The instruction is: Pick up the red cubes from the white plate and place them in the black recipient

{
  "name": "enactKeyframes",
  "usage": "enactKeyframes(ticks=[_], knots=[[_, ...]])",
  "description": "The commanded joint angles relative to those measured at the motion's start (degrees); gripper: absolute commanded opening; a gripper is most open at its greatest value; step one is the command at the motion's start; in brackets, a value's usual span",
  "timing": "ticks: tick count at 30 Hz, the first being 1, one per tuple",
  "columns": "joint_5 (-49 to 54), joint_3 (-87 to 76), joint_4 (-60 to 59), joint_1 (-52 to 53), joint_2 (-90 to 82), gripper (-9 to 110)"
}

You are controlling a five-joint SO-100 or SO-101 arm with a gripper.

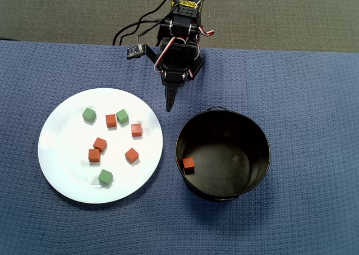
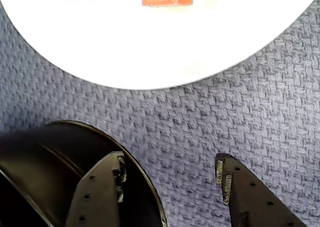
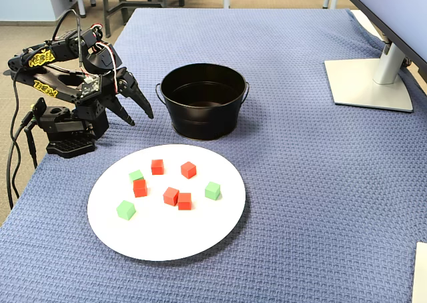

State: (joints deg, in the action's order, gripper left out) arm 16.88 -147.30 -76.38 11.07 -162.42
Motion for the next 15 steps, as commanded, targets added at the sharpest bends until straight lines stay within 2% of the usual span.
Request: enactKeyframes(ticks=[1, 12, 15], knots=[[3.4, 7.3, -0.6, 3.5, 5.6, 13], [20.7, 15.1, 4.1, 11.8, 26.9, 21], [20.1, 16.7, 9.8, 14.7, 32.8, 22]])
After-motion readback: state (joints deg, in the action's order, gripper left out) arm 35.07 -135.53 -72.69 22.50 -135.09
